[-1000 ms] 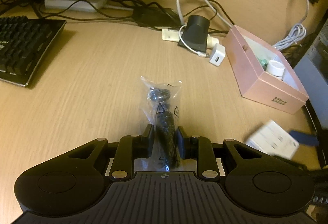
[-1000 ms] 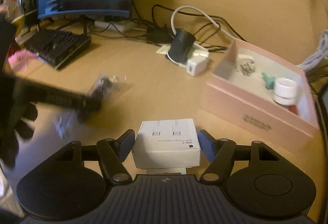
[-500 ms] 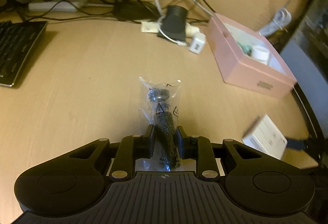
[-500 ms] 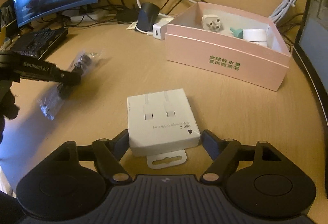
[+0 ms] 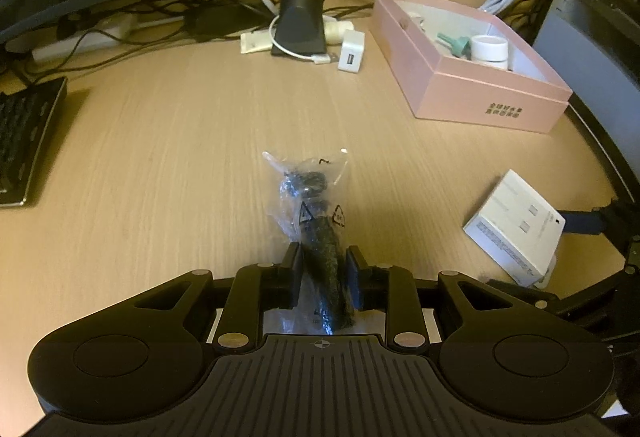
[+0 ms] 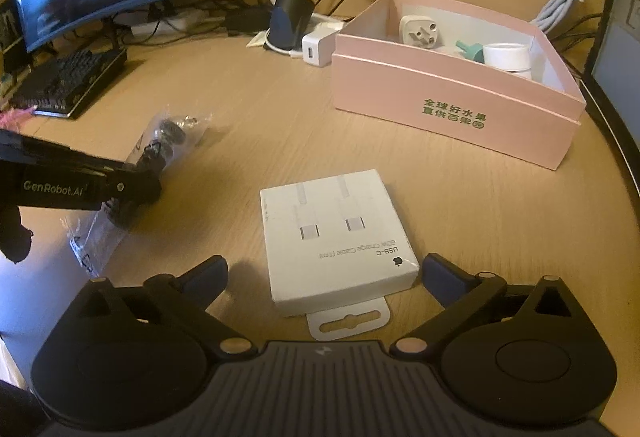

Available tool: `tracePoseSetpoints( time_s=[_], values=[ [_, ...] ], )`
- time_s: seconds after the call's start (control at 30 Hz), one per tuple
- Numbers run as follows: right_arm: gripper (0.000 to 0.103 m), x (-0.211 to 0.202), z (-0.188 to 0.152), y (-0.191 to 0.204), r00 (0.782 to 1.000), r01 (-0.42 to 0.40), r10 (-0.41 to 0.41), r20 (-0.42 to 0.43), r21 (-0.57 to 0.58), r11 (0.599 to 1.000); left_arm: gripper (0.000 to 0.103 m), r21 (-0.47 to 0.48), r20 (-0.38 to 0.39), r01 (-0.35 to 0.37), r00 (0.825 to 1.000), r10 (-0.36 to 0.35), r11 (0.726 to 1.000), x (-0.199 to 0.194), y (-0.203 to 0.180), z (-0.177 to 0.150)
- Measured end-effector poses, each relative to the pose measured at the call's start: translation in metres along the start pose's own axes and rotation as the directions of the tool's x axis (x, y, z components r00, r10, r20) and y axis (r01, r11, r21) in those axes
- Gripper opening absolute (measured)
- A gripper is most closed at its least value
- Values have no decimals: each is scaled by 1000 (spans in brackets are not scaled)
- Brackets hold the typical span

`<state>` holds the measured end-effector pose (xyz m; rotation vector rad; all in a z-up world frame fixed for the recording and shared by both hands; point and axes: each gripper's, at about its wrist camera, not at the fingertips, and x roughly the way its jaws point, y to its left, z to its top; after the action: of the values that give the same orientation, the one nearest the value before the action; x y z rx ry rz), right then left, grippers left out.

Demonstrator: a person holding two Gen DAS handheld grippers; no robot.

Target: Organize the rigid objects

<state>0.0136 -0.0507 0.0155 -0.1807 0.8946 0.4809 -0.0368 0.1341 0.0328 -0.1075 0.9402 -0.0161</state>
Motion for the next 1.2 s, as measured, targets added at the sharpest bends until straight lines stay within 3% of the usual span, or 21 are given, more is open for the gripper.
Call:
tracePoseSetpoints(
  time_s=[0.03,0.1,0.23,0.37,0.6,0.9,1.2],
  values=[
    [103,0,1,1,1000,1,-1,-4,-20,1000,28,3,-1,-3,1000,3,1000,0,0,0],
    [92,0,2,0,1000,11,-11,12,-29,1000,28,0,-2,-6,1000,6,1000,0,-2,0],
    [92,2,13,-5,998,25,-24,51,-4,1000,28,-37,-3,-2,1000,2,999,1,-1,2],
    [70,6,23,-1,999,17,-16,32,-47,999,27,-38,-6,-5,1000,5,999,1,-1,2],
    [69,-35,19,1,998,6,-3,55,-60,998,23,2,19,-2,1000,2,1000,-2,-6,-3],
    [69,-79,6,-30,988,120,-120,96,11,993,23,141,-34,189,982,-186,972,-16,-46,-16],
    [69,-97,-14,-52,980,178,-182,75,55,982,22,228,-15,300,952,-305,926,-35,-78,-1]
  ],
)
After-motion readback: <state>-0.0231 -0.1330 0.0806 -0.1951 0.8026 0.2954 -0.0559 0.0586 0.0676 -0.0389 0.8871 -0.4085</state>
